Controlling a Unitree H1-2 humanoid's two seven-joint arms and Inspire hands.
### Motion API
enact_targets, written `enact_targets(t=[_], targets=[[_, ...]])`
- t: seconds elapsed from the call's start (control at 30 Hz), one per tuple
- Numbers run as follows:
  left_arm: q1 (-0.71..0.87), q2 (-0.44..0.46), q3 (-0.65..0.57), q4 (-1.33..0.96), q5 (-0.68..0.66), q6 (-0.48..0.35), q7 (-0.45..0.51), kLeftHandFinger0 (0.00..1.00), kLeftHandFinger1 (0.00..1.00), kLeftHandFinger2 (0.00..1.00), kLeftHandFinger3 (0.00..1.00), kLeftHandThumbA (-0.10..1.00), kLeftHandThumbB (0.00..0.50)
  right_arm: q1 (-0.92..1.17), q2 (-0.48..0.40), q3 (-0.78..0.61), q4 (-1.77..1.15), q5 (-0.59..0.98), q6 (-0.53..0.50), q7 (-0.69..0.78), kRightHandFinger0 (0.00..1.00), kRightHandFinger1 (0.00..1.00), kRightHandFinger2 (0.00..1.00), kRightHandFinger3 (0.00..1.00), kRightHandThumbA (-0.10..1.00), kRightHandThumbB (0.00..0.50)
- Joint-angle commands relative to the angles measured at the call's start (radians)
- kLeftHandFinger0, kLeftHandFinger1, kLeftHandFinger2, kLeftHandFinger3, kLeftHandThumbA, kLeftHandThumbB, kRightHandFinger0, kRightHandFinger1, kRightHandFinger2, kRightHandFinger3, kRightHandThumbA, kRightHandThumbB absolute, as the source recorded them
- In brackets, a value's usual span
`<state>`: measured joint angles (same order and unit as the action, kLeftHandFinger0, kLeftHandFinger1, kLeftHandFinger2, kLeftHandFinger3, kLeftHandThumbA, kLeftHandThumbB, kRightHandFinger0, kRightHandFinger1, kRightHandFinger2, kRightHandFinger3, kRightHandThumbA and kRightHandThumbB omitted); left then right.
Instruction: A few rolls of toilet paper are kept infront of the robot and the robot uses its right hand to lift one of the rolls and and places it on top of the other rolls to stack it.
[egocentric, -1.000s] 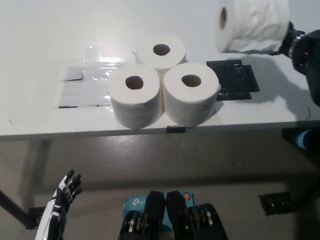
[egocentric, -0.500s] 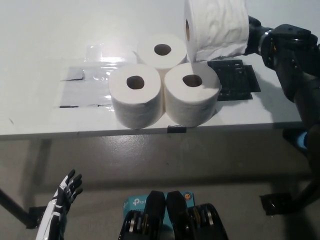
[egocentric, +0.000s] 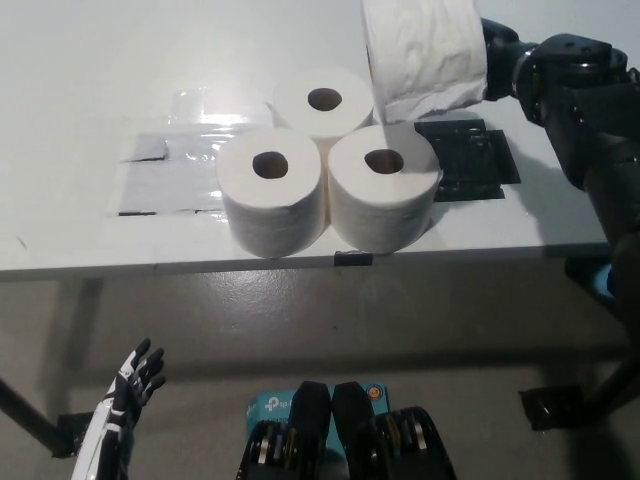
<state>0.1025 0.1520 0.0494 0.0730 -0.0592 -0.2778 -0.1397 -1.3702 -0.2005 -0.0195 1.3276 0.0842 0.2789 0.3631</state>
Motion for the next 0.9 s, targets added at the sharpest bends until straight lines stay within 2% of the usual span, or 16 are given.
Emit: enact_targets(t=[0.0, 0.03, 0.1, 0.2, 0.27, 0.33, 0.43, 0.47, 0.5, 0.57, 0.6, 0.63, 0.7, 0.77, 0.87], targets=[[-0.005, 0.009, -0.008, -0.025, 0.012, -0.034, -0.002, 1.0, 1.0, 1.0, 1.0, 1.0, 0.321, -0.105, 0.003, 0.026, -0.012, -0.034, -0.063, -0.017, 0.0, 0.0, 0.0, 0.0, 0.88, 0.082], [-0.003, 0.008, -0.009, -0.026, 0.017, -0.033, 0.0, 1.0, 1.0, 1.0, 1.0, 1.0, 0.322, -0.104, 0.005, 0.033, -0.013, -0.038, -0.071, -0.015, 0.0, 0.0, 0.0, 0.01, 0.86, 0.074], [-0.007, 0.008, -0.009, -0.024, 0.015, -0.032, 0.0, 1.0, 1.0, 1.0, 1.0, 1.0, 0.317, -0.112, 0.01, 0.043, -0.01, -0.044, -0.065, -0.026, 0.0, 0.0, 0.0, 0.04, 0.81, 0.088], [-0.007, 0.008, -0.008, -0.028, 0.016, -0.026, 0.003, 1.0, 1.0, 1.0, 1.0, 1.0, 0.323, -0.126, 0.02, 0.065, -0.006, -0.058, -0.061, -0.025, 0.0, 0.0, 0.0, 0.04, 0.81, 0.112], [-0.008, 0.007, -0.008, -0.029, 0.013, -0.026, 0.001, 1.0, 1.0, 1.0, 1.0, 1.0, 0.324, -0.133, 0.026, 0.089, -0.002, -0.078, -0.077, -0.017, 0.0, 0.0, 0.0, 0.0, 0.82, 0.078], [-0.01, 0.007, -0.007, -0.029, 0.01, -0.024, 0.001, 1.0, 1.0, 1.0, 1.0, 1.0, 0.321, -0.137, 0.033, 0.107, 0.002, -0.091, -0.088, -0.025, 0.0, 0.0, 0.02, 0.03, 0.81, 0.045], [-0.013, 0.008, -0.009, -0.027, 0.006, -0.023, -0.003, 1.0, 1.0, 1.0, 1.0, 1.0, 0.309, -0.14, 0.043, 0.137, 0.006, -0.117, -0.098, -0.038, 0.0, 0.0, 0.16, 0.12, 0.8, 0.016], [-0.012, 0.008, -0.009, -0.028, 0.007, -0.021, -0.004, 1.0, 1.0, 1.0, 1.0, 1.0, 0.318, -0.139, 0.049, 0.153, 0.007, -0.129, -0.112, -0.036, 0.0, 0.01, 0.26, 0.18, 0.8, 0.0], [-0.011, 0.007, -0.009, -0.031, 0.011, -0.021, -0.001, 1.0, 1.0, 1.0, 1.0, 1.0, 0.321, -0.141, 0.055, 0.172, 0.013, -0.145, -0.116, -0.041, 0.0, 0.02, 0.26, 0.2, 0.83, 0.002], [-0.009, 0.009, -0.009, -0.034, 0.014, -0.021, 0.0, 1.0, 1.0, 1.0, 1.0, 1.0, 0.32, -0.143, 0.063, 0.195, 0.02, -0.163, -0.117, -0.05, 0.0, 0.0, 0.14, 0.19, 0.89, 0.0], [-0.01, 0.009, -0.008, -0.034, 0.016, -0.022, 0.001, 1.0, 1.0, 1.0, 1.0, 1.0, 0.321, -0.143, 0.067, 0.195, 0.024, -0.162, -0.12, -0.059, 0.0, 0.0, 0.07, 0.13, 0.88, 0.009], [-0.012, 0.009, -0.008, -0.035, 0.017, -0.022, 0.001, 1.0, 1.0, 1.0, 1.0, 1.0, 0.322, -0.145, 0.07, 0.214, 0.028, -0.181, -0.121, -0.078, 0.0, 0.0, 0.01, 0.07, 0.92, 0.032], [-0.015, 0.008, -0.009, -0.036, 0.014, -0.019, 0.0, 1.0, 1.0, 1.0, 1.0, 1.0, 0.319, -0.145, 0.071, 0.23, 0.032, -0.196, -0.136, -0.088, 0.0, 0.0, 0.0, 0.01, 0.94, 0.05], [-0.015, 0.01, -0.009, -0.041, 0.016, -0.014, 0.0, 1.0, 1.0, 1.0, 1.0, 1.0, 0.317, -0.145, 0.072, 0.254, 0.035, -0.218, -0.155, -0.1, 0.0, 0.0, 0.01, 0.0, 0.96, 0.075], [-0.02, 0.012, -0.01, -0.041, 0.011, -0.014, -0.005, 1.0, 1.0, 1.0, 1.0, 1.0, 0.305, -0.144, 0.067, 0.315, 0.033, -0.273, -0.184, -0.11, 0.0, 0.0, 0.03, 0.0, 1.0, 0.063]])
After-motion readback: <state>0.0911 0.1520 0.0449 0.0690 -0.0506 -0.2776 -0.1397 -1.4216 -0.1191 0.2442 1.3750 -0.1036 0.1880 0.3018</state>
